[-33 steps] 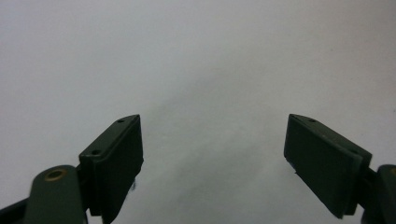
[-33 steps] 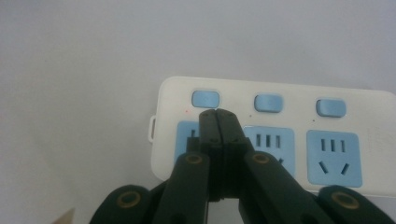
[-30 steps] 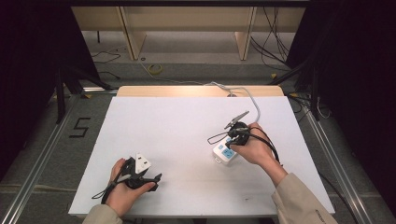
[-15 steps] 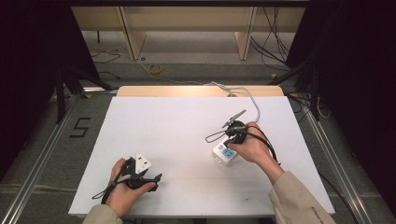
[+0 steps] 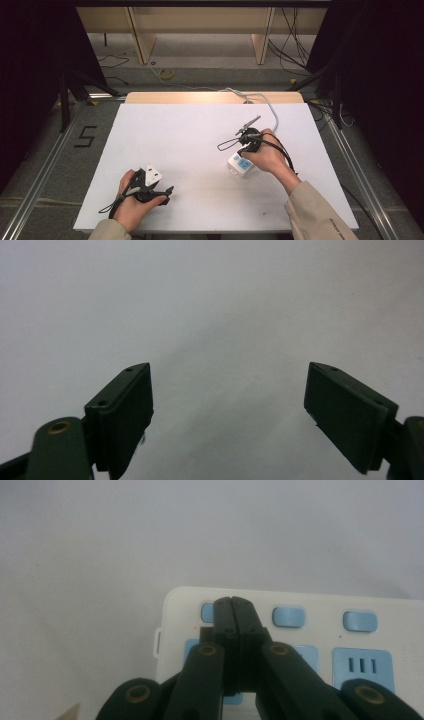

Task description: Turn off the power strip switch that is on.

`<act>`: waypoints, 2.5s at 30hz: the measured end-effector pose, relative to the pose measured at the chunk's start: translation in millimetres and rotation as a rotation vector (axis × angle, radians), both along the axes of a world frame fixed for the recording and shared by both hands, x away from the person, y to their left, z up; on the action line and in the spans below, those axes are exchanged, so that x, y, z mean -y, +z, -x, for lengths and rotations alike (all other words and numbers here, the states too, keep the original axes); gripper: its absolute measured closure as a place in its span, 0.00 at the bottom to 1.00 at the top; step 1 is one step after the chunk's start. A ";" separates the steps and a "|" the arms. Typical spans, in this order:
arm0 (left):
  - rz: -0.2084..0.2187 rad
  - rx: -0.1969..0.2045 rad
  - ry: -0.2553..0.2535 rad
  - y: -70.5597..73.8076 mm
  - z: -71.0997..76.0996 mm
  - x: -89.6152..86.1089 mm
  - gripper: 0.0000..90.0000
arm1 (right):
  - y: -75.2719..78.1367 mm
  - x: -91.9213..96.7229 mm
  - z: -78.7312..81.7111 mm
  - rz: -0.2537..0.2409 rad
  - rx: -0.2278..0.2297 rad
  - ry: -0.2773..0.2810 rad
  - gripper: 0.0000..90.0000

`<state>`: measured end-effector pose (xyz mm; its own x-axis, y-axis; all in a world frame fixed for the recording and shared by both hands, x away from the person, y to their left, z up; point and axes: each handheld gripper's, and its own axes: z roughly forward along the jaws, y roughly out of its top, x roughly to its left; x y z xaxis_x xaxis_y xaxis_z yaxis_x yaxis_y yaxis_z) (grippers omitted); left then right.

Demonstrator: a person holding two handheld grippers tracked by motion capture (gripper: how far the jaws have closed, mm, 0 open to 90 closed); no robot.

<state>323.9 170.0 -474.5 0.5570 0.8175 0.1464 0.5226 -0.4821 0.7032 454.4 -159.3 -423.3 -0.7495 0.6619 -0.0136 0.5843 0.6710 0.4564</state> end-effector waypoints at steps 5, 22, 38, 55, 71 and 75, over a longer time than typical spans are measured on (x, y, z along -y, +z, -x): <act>0.000 0.001 -0.001 0.1 0.0 0.2 0.22 | 0.6 -2.7 -1.1 0.000 -0.001 0.003 1.00; -0.008 -0.002 -0.006 0.2 -0.1 -0.3 0.22 | -5.5 -11.3 -8.3 0.015 -0.015 0.001 1.00; -0.009 -0.001 -0.008 0.1 -0.4 -0.3 0.22 | -11.9 -16.7 -9.6 0.030 -0.026 0.004 1.00; -0.012 -0.001 -0.010 0.4 -0.5 0.3 0.22 | -11.8 -19.0 -10.5 0.048 -0.029 0.000 1.00; -0.013 -0.002 -0.012 -0.4 -0.5 1.6 0.22 | -11.6 -19.4 -11.6 0.050 -0.039 -0.007 1.00; -0.012 -0.002 -0.012 -0.5 -0.4 2.0 0.22 | -11.8 -19.8 -10.8 0.051 -0.034 -0.011 1.00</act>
